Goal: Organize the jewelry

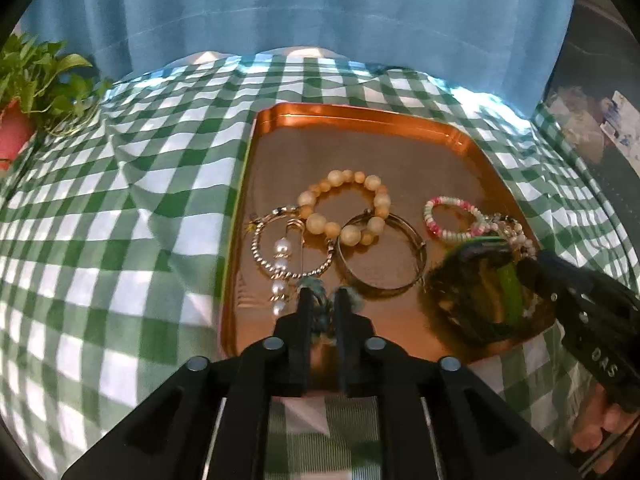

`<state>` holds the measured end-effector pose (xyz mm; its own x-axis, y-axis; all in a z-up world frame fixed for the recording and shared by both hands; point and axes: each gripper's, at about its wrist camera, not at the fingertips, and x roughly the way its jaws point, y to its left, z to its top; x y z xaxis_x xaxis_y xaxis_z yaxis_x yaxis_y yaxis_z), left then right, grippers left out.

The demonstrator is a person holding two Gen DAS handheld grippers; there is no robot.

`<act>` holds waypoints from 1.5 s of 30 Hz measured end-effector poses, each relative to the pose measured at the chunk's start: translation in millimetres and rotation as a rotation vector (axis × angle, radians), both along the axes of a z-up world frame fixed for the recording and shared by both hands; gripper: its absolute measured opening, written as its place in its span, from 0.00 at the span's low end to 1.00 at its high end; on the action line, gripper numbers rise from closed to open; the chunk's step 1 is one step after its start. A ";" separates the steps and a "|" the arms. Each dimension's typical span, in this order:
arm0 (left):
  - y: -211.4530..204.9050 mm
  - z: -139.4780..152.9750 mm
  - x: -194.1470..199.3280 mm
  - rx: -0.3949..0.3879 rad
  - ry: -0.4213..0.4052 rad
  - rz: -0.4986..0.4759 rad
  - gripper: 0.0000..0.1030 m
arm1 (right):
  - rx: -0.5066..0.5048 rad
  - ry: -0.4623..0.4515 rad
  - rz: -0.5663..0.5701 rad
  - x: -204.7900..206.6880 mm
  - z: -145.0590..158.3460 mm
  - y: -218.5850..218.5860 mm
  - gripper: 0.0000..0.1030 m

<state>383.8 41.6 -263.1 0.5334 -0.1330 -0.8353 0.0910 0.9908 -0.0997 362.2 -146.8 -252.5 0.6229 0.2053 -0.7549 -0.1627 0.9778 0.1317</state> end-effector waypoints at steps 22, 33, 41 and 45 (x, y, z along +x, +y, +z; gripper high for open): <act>3.6 218.1 -243.8 -0.025 -0.290 0.023 0.70 | 0.045 -0.140 -0.055 -188.5 148.3 19.9 0.48; -30.5 267.0 -360.0 0.047 -0.324 0.021 0.79 | 0.065 -0.231 -0.019 -319.1 210.7 26.0 0.65; -40.0 267.2 -388.5 0.089 -0.292 0.041 0.84 | 0.026 -0.215 -0.023 -356.1 228.4 24.6 0.70; -42.1 268.3 -395.7 0.100 -0.293 0.051 0.87 | 0.058 -0.199 -0.017 -361.3 228.3 23.0 0.70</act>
